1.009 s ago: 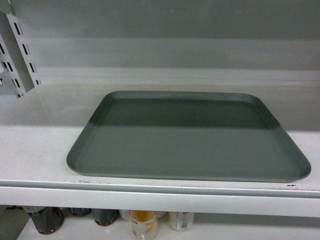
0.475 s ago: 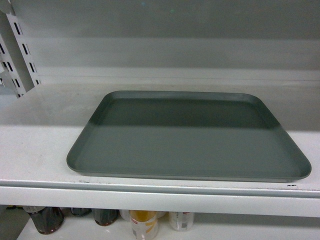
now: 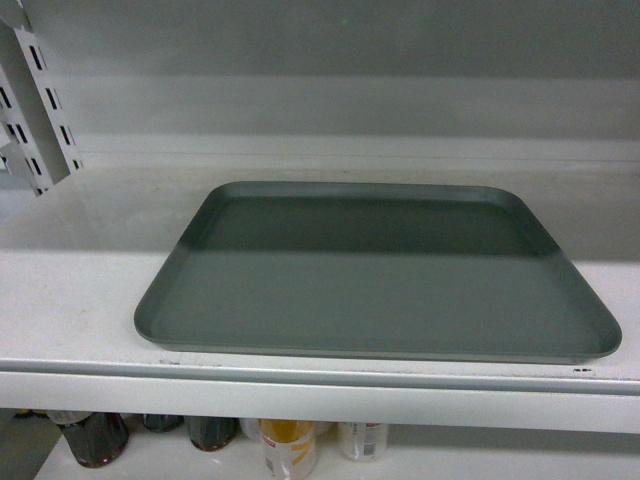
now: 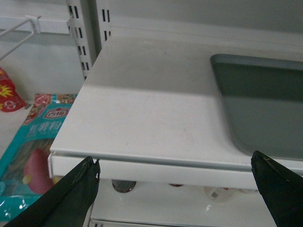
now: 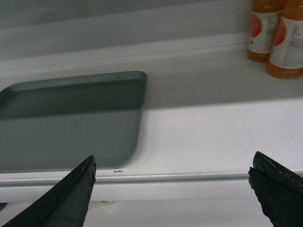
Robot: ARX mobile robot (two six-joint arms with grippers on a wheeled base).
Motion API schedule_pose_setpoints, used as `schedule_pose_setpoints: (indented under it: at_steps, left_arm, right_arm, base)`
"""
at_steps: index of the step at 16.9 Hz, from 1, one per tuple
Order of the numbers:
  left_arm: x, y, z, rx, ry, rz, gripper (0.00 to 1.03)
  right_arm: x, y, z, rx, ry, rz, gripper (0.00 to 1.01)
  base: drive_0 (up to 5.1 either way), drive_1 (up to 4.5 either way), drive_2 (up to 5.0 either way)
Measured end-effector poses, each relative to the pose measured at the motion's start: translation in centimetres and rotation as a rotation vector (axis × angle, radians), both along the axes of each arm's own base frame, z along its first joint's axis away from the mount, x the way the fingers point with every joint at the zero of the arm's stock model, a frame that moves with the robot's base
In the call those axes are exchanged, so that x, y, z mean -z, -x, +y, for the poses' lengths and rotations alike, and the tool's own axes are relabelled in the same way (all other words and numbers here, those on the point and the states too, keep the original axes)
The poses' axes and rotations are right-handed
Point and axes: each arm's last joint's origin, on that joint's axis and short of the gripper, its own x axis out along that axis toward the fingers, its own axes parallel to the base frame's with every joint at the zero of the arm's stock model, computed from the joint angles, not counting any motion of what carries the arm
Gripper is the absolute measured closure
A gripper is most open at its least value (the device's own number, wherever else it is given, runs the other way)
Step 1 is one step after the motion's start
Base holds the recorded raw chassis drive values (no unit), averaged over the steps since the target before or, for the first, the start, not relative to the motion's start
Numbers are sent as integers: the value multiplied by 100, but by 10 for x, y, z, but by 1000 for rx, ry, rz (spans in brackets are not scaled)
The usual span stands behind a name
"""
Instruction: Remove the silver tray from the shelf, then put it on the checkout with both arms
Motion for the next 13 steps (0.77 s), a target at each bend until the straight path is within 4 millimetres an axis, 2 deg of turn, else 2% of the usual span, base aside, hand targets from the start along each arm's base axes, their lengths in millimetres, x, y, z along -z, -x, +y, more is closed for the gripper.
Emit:
schedule_pose_setpoints:
  at_steps: [3,5,7,9,13]
  left_arm:
    - [1,-37,-6,72,5,4,5]
    - [2,-75,-11,109,3,13,5]
    - [9,-110,-15,127,-12,60,5]
    - [27,-150,-22,147,-18,161,5]
    - [41,-185,-46,182,-47,212,5]
  right_arm:
    - [-5,-34,5,-45,46,-19,3]
    - [-6,-67,10,-75,90,-28,3]
    - [1,-98,13,-78,91,15,3]
    - [12,-132,26,-102,92,70,3]
    - [23,-169,35,-97,112,106,3]
  base:
    - [0,0,0]
    - [0,0,0]
    - [0,0,0]
    - [0,0,0]
    - [0,0,0]
